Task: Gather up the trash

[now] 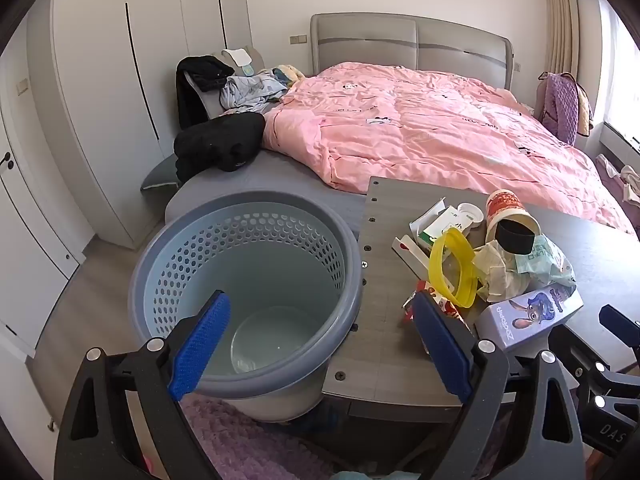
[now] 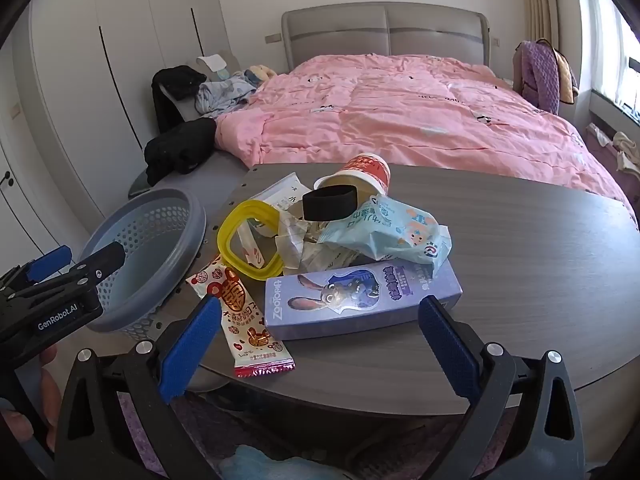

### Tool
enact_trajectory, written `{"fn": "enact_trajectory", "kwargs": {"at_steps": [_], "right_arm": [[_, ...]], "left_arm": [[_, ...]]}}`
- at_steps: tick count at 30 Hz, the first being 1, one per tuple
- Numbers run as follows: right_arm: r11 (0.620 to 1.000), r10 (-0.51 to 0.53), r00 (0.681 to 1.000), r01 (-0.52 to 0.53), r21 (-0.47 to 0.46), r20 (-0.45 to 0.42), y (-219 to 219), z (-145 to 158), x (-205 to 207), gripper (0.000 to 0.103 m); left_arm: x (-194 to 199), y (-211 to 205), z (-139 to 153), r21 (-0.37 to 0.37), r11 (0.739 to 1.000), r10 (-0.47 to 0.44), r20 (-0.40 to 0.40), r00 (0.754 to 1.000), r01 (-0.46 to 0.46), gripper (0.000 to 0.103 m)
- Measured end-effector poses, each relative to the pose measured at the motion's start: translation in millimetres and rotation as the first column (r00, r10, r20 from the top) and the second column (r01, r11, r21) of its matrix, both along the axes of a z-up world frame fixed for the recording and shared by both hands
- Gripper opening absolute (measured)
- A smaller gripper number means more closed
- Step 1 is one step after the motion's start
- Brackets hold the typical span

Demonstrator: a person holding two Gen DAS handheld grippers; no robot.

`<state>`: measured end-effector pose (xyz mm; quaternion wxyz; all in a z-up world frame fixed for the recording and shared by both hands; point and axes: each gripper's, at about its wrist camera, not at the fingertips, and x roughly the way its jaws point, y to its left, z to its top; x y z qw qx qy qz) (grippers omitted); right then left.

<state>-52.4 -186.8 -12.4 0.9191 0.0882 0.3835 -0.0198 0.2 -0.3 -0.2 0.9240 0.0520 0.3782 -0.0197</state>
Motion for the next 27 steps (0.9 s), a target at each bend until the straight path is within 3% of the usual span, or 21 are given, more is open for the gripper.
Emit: {"fn": "enact_trajectory", "kwargs": {"at_steps": [27], "right_arm": [[1.000, -0.004, 0.999, 0.004, -0.002, 0.035, 1.0, 13.5, -6.7, 0.097]], "left_arm": [[-6.0, 1.4, 5.0, -0.002, 1.000, 0.002, 0.018, 1.000, -0.002, 0.088]]}}
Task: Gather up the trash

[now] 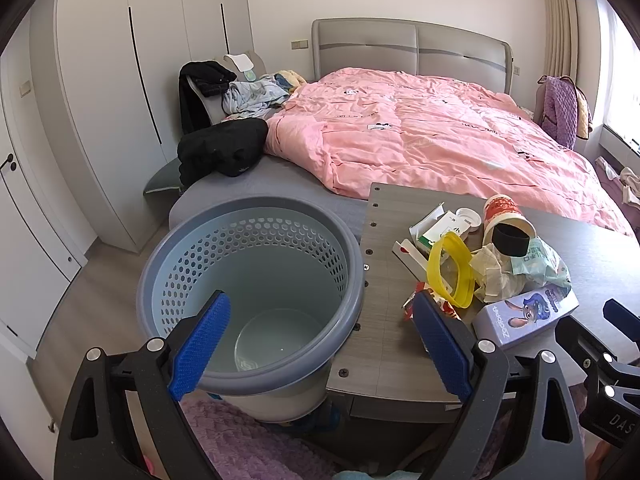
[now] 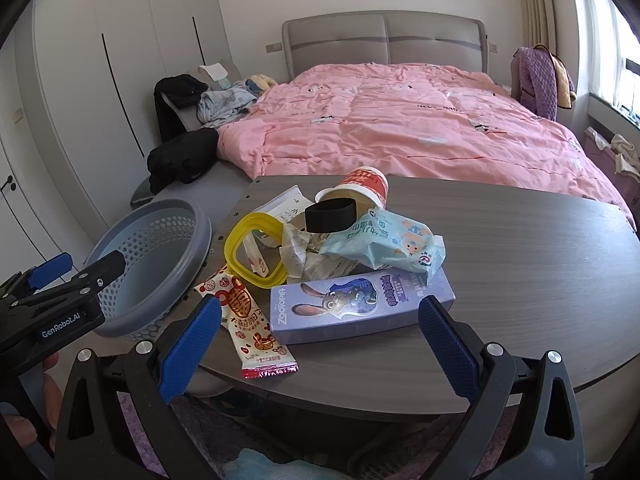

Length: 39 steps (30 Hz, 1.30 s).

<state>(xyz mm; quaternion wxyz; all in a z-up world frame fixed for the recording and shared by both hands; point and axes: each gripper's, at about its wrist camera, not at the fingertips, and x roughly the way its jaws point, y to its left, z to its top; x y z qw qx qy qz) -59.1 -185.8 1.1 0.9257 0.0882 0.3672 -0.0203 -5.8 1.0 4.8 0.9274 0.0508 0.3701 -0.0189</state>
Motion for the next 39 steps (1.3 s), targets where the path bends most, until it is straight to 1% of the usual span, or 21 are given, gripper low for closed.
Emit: {"fn": "enact_trajectory", "kwargs": {"at_steps": [39], "right_arm": [[1.000, 0.006, 1.000, -0.006, 0.011, 0.004, 3.1, 0.6, -1.2, 0.097]], "left_arm": [[-1.0, -0.8, 1.0, 0.001, 1.000, 0.000, 0.003, 1.000, 0.000, 0.088]]}}
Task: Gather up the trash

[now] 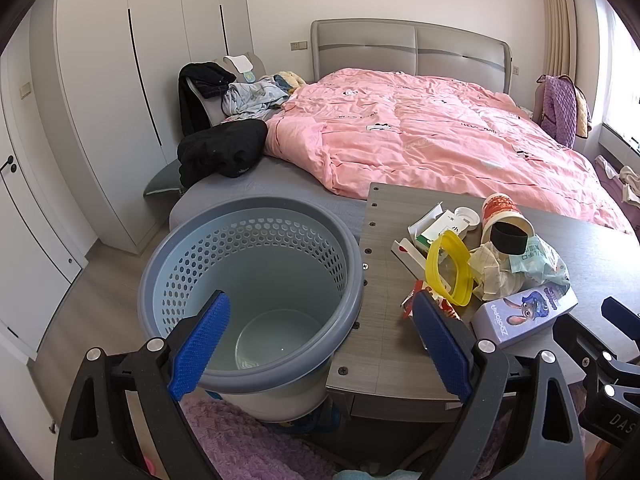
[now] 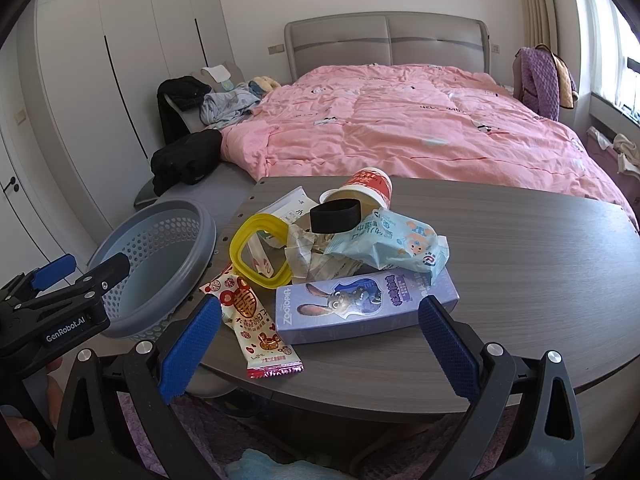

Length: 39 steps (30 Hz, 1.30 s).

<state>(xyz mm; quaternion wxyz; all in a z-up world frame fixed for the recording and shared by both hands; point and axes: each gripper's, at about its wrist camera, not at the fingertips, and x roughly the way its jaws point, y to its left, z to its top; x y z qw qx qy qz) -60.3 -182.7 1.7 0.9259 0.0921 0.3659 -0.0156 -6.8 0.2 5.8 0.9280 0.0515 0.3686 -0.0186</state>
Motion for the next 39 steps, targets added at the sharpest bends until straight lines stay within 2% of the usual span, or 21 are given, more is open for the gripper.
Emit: {"fn": "enact_trajectory", "kwargs": {"at_steps": [29, 39], "right_arm": [[1.000, 0.001, 1.000, -0.001, 0.010, 0.001, -1.6, -1.8, 0.3, 0.097], [0.999, -0.010, 0.999, 0.012, 0.033, -0.042, -11.9, -14.0, 1.1, 0.097]], "left_arm": [[-0.4, -0.7, -0.2, 0.001, 1.000, 0.000, 0.000, 1.000, 0.000, 0.088], [1.4, -2.4, -14.7, 0.005, 1.000, -0.007, -0.031, 0.999, 0.007, 0.088]]}}
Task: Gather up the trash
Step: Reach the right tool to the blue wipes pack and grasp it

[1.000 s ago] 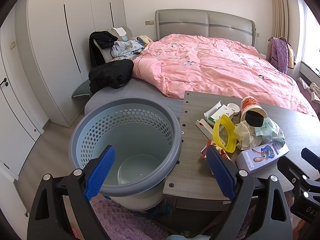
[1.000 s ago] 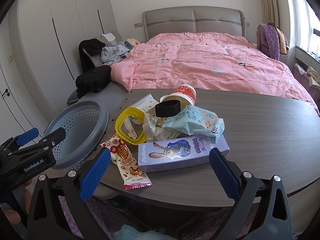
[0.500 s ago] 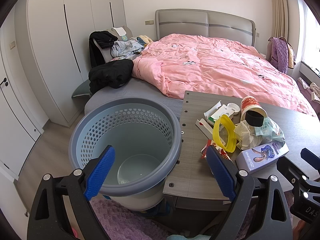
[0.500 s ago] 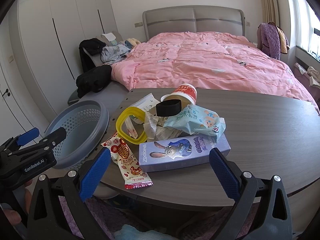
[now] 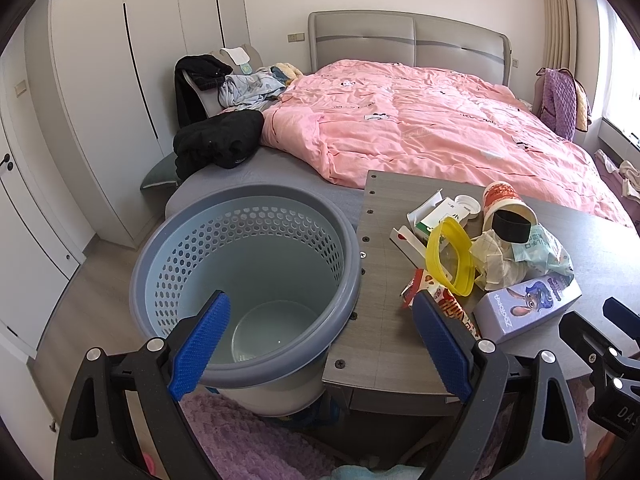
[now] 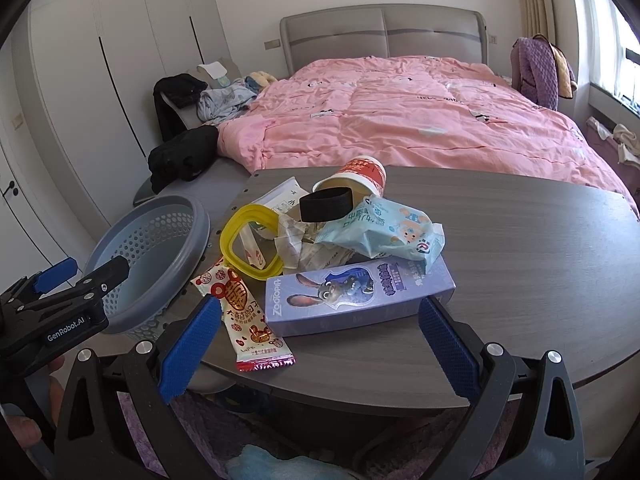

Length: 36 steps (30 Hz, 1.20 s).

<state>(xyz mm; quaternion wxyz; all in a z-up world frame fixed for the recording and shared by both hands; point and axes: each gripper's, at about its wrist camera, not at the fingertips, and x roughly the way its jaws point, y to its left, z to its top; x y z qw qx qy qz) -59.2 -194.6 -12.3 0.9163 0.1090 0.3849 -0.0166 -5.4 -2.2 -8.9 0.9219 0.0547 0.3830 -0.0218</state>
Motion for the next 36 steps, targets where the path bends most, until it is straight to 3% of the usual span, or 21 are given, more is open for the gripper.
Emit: {"fn": "enact_trajectory", "kwargs": {"at_steps": [10, 19, 26, 36], "right_arm": [[1.000, -0.012, 0.996, 0.014, 0.024, -0.085, -15.1, -31.6, 8.7, 0.097], [0.998, -0.053, 0.997, 0.052, -0.035, -0.056, -47.0, -28.1, 25.3, 0.097], [0.988, 0.145, 0.988, -0.148, -0.054, -0.056, -67.9, -18.2, 61.1, 0.097], [0.902, 0.424, 0.899, -0.430, -0.046, -0.107, -76.9, -22.8, 105.4, 0.097]], "left_arm": [[9.1, -0.7, -21.1, 0.015, 1.000, 0.007, -0.060, 0.998, -0.006, 0.088], [16.3, -8.8, -34.7, 0.013, 1.000, -0.010, -0.094, 0.995, 0.011, 0.088], [20.1, -10.6, -34.9, 0.006, 1.000, 0.006, -0.098, 0.995, -0.005, 0.088], [23.5, -19.5, -33.1, 0.030, 0.999, 0.041, -0.095, 0.995, -0.038, 0.088]]}}
